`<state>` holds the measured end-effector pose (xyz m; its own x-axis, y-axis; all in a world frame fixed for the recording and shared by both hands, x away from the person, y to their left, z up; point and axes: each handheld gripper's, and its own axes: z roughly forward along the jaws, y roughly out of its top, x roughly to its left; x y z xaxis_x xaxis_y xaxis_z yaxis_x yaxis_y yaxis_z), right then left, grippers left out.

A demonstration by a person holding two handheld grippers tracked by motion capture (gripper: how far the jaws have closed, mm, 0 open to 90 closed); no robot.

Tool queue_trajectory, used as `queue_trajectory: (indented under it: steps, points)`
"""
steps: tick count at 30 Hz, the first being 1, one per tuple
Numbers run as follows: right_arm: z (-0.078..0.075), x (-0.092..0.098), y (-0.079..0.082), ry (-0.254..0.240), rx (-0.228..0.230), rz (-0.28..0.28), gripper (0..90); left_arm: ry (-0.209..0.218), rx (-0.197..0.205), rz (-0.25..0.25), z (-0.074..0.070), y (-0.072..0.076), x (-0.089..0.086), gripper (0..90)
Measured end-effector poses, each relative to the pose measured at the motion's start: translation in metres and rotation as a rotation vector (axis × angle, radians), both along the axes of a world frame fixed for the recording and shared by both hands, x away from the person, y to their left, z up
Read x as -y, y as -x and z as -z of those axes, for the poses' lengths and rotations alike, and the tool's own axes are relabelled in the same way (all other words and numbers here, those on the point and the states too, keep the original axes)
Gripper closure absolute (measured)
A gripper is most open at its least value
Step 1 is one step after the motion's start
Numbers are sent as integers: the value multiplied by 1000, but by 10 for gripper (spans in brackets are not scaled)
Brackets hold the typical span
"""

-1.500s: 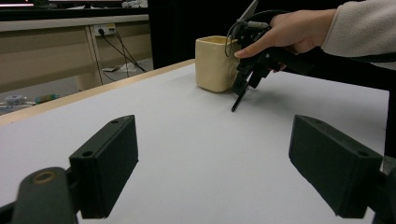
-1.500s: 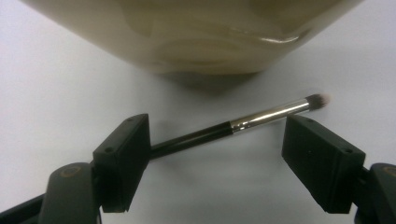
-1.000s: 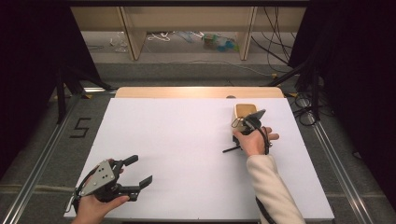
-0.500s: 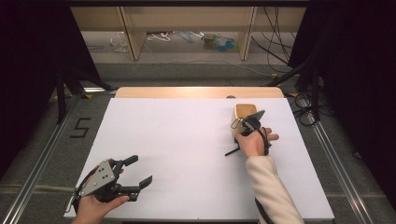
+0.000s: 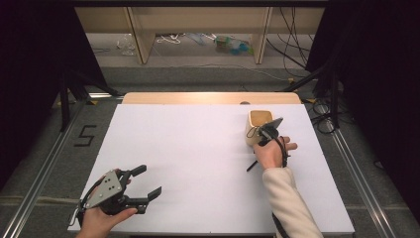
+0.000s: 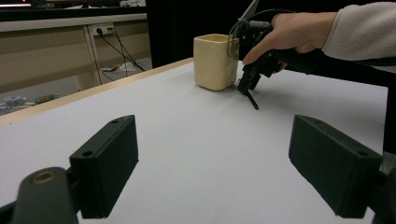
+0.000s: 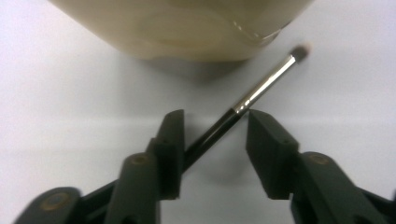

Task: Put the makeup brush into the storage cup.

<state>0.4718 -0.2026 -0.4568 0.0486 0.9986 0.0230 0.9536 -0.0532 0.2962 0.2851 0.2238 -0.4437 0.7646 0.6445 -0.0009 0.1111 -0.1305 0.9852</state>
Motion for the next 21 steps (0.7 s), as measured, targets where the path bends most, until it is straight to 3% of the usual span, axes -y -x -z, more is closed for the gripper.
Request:
queue_trajectory:
  steps: [1,15,16,21]
  points:
    - [-2,-1,0,-9,-26,17,619,0,0,0,0,0,0,156]
    - [-3,15,4,-50,-42,5,784,-2,1,-2,0,0,0,157]
    - [-5,16,4,-46,-75,11,791,-2,1,-2,0,0,0,157]
    - [-6,18,3,-59,-99,44,818,-6,7,0,-1,0,-1,157]
